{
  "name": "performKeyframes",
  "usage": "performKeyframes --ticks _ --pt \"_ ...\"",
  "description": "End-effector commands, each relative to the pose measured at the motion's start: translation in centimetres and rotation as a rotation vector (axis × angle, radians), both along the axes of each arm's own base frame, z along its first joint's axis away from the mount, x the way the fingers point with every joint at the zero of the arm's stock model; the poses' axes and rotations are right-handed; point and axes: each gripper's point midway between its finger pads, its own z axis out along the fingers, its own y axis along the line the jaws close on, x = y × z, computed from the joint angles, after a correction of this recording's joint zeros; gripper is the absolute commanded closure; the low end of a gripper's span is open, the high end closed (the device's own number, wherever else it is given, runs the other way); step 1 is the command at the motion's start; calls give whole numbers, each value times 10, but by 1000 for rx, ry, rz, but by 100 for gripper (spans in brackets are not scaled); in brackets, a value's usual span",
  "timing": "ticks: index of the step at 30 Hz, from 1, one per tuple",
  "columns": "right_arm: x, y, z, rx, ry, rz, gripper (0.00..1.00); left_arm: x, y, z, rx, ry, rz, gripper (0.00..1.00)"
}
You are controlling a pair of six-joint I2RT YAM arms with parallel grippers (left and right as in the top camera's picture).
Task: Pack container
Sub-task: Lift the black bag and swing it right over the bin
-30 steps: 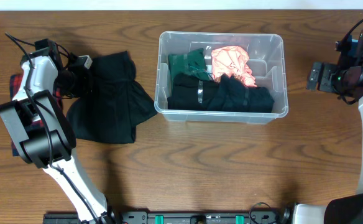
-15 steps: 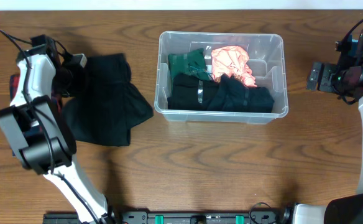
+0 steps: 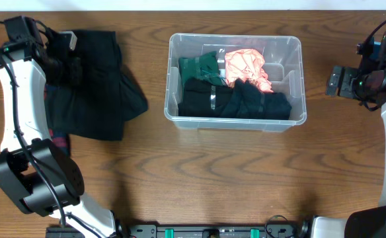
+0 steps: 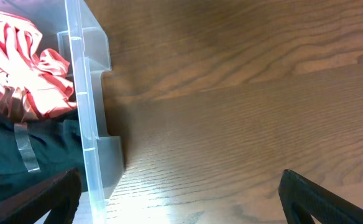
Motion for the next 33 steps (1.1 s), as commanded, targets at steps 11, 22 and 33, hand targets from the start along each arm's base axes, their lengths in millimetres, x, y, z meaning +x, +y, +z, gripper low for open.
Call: performKeyframes --ticks 11,22,33 --pt "0 -3 0 3 -1 -17 1 19 -91 184 97 -431 -301 94" --pt "0 -3 0 3 -1 -17 1 -20 -242 231 107 -665 -906 94" --pt "0 -3 0 3 -1 -17 1 -36 -320 201 186 -709 -1287 94"
